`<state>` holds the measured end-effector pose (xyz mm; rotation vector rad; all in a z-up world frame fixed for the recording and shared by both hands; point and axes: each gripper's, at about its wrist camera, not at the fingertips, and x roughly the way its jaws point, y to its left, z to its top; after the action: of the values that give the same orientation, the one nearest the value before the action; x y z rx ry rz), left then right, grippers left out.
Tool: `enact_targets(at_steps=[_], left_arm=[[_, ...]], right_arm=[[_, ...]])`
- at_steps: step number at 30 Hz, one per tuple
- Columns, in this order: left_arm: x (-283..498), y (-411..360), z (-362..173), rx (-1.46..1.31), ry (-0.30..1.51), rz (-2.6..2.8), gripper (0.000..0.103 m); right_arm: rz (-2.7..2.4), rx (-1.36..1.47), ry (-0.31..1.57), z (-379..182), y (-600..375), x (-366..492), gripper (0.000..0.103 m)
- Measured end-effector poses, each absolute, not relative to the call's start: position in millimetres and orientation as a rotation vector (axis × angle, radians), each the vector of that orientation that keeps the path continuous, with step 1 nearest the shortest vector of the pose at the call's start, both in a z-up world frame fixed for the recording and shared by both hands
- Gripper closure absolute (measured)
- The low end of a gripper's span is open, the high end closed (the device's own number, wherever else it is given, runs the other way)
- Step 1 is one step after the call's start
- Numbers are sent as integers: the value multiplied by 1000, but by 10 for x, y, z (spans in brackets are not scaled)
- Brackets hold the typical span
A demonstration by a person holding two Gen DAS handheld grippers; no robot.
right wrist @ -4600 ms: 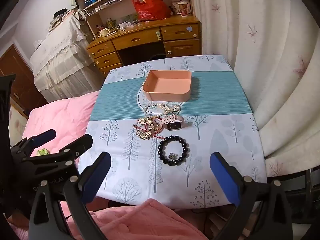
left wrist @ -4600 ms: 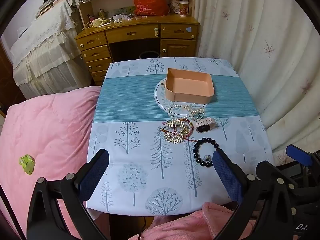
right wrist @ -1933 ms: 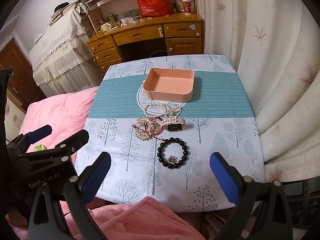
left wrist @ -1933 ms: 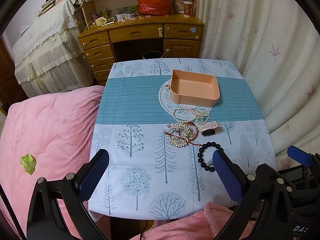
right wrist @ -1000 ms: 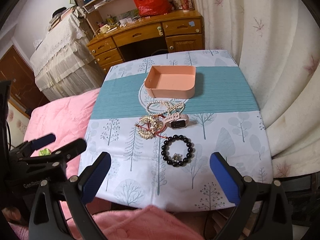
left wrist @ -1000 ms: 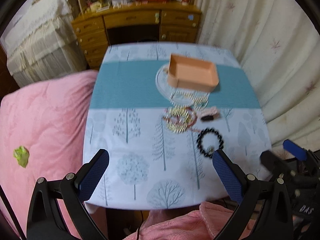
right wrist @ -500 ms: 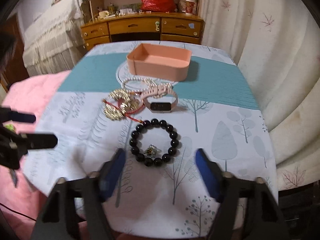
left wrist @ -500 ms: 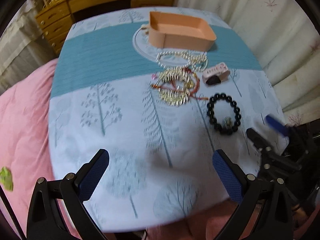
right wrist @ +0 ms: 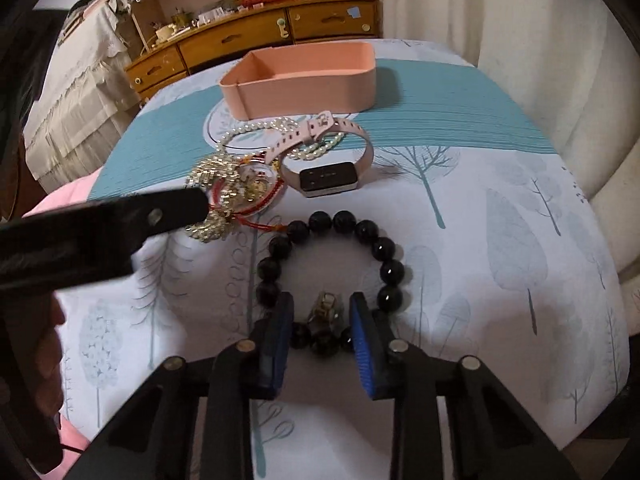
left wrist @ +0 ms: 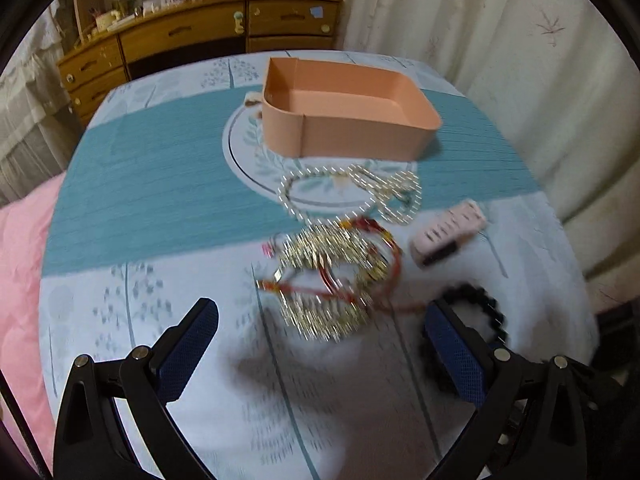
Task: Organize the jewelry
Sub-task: 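Move left tool to gold comb while right tool grasps black bead bracelet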
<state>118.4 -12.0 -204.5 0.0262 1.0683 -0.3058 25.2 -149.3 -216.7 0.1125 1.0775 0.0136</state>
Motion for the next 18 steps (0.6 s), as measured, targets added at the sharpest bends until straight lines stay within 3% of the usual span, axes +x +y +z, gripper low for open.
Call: enact_targets(at_steps=[9,13,16,18], left_arm=[[1377,-152,-2308,46,1083,-306,1],[1442,-162,-2359,40,1079,-286,5],[1489,-168,-2379,40,1073,-279,14],[1496,-184,-2359,47,1064,-277,27]], right_arm=[[106,131,1125,-2167,-1600,277,86],[170,220,1163,-2175,-1746,358,86],[211,270,1186,-2184,-1837,430,87],[225,254,1195,-2177,-1866,472,87]])
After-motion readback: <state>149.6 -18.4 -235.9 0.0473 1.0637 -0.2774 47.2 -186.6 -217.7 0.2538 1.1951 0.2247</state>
